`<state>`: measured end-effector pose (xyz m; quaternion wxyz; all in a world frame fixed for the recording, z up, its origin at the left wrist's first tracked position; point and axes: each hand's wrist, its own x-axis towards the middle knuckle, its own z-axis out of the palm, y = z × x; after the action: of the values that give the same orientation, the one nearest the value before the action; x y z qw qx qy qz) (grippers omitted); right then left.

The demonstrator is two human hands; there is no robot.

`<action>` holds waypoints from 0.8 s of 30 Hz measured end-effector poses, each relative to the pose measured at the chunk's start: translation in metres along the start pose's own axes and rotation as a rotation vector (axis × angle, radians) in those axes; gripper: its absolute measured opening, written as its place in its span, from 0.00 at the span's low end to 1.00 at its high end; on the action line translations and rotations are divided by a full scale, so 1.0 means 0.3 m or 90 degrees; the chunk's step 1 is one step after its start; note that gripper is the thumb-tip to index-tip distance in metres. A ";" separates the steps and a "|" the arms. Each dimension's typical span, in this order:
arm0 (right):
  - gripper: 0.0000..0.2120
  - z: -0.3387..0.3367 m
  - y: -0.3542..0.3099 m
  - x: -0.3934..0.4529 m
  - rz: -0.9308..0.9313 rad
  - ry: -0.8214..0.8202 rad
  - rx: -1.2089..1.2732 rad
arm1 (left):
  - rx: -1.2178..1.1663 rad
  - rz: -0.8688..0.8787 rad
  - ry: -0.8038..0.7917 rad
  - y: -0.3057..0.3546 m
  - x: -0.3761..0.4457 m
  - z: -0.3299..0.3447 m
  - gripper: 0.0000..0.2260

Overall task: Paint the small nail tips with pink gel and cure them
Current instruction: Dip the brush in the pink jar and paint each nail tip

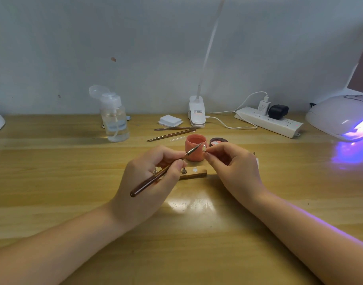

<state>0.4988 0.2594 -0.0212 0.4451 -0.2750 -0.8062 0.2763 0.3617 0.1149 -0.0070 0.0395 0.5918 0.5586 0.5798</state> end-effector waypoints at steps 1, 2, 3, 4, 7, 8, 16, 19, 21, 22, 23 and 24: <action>0.05 0.000 -0.001 0.000 -0.001 -0.001 -0.001 | 0.004 0.002 -0.002 0.000 0.000 0.000 0.07; 0.05 -0.001 -0.001 0.000 -0.002 -0.002 0.000 | 0.008 0.003 -0.004 0.000 -0.001 0.000 0.08; 0.05 -0.001 -0.001 -0.001 -0.002 -0.002 0.001 | 0.011 0.004 -0.004 0.000 -0.001 0.001 0.09; 0.05 0.000 -0.002 -0.001 -0.003 -0.003 0.002 | 0.010 0.004 -0.005 0.000 -0.001 0.002 0.09; 0.05 0.000 -0.004 -0.002 -0.010 0.000 0.002 | -0.003 0.007 -0.005 0.000 -0.003 0.005 0.09; 0.05 -0.001 -0.005 -0.002 -0.013 0.000 0.002 | -0.003 0.007 -0.005 -0.001 -0.003 0.007 0.09; 0.06 -0.004 -0.011 -0.003 -0.029 -0.018 -0.001 | -0.009 -0.025 -0.015 -0.015 -0.009 0.007 0.09; 0.05 -0.003 -0.009 -0.002 -0.024 -0.017 -0.002 | -0.016 -0.022 0.003 -0.013 -0.004 0.007 0.10; 0.05 -0.004 -0.010 -0.003 -0.024 -0.016 0.000 | -0.014 -0.030 -0.001 -0.014 -0.001 0.011 0.09; 0.05 -0.004 -0.011 -0.003 -0.027 -0.019 0.001 | -0.011 -0.037 -0.005 -0.014 -0.002 0.013 0.07; 0.05 -0.004 -0.012 -0.004 -0.032 -0.023 0.000 | -0.011 -0.046 -0.010 -0.016 -0.004 0.014 0.07; 0.05 -0.004 -0.013 -0.005 -0.034 -0.027 -0.001 | -0.010 -0.051 -0.015 -0.017 -0.006 0.014 0.06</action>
<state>0.4999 0.2558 -0.0187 0.4350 -0.2473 -0.8228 0.2695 0.3624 0.1180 -0.0131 0.0739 0.5755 0.5767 0.5752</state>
